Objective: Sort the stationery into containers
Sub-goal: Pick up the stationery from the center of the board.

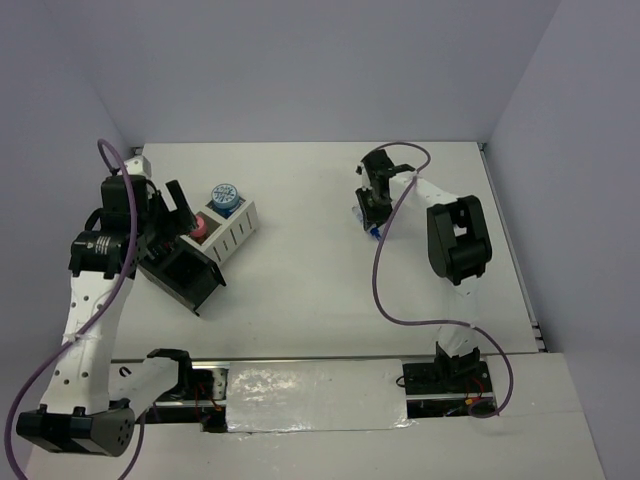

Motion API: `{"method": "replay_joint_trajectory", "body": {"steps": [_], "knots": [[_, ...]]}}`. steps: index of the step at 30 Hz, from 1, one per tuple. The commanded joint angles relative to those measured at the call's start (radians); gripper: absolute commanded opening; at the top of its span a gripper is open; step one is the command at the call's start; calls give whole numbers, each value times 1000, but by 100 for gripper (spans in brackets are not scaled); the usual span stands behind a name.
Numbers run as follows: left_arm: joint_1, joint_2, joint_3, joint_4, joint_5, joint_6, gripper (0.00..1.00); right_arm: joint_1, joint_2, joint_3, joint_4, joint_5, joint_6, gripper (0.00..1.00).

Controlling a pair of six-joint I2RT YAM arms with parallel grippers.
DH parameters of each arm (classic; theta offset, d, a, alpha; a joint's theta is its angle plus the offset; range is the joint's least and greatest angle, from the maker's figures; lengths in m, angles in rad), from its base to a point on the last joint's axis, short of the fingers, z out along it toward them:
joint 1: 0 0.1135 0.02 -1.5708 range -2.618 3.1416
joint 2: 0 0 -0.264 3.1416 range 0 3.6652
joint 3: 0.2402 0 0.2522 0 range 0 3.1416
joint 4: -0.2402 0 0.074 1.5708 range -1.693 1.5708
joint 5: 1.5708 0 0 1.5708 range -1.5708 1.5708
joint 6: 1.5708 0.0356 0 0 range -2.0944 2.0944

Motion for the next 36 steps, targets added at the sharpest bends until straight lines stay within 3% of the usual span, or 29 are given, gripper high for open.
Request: {"method": "replay_joint_trajectory", "body": {"steps": [1, 3, 4, 8, 9, 12, 13, 16, 26, 36], "knots": [[-3, 21, 30, 21, 50, 31, 99, 11, 3, -7, 10, 23, -4, 25], [-3, 44, 45, 32, 94, 48, 99, 24, -14, -18, 20, 63, 28, 6], [-5, 53, 51, 45, 149, 56, 99, 28, -26, -22, 20, 71, 34, 2], [-23, 119, 122, 98, 340, 59, 99, 30, -194, -33, 29, -61, 114, 0], [-35, 134, 137, 107, 379, 37, 99, 28, -242, -48, 48, -193, 135, 0], [-63, 162, 116, 284, 617, -131, 99, 37, -427, -165, 158, -492, 243, 0], [-78, 162, 69, 456, 707, -245, 99, 41, -461, -186, 219, -561, 304, 0], [-158, 180, 31, 642, 731, -363, 99, 56, -556, -232, 273, -710, 396, 0], [-251, 293, -21, 1038, 875, -570, 99, 131, -709, -253, 450, -867, 563, 0], [-290, 343, -27, 1036, 894, -553, 99, 192, -683, -167, 428, -877, 567, 0]]}}
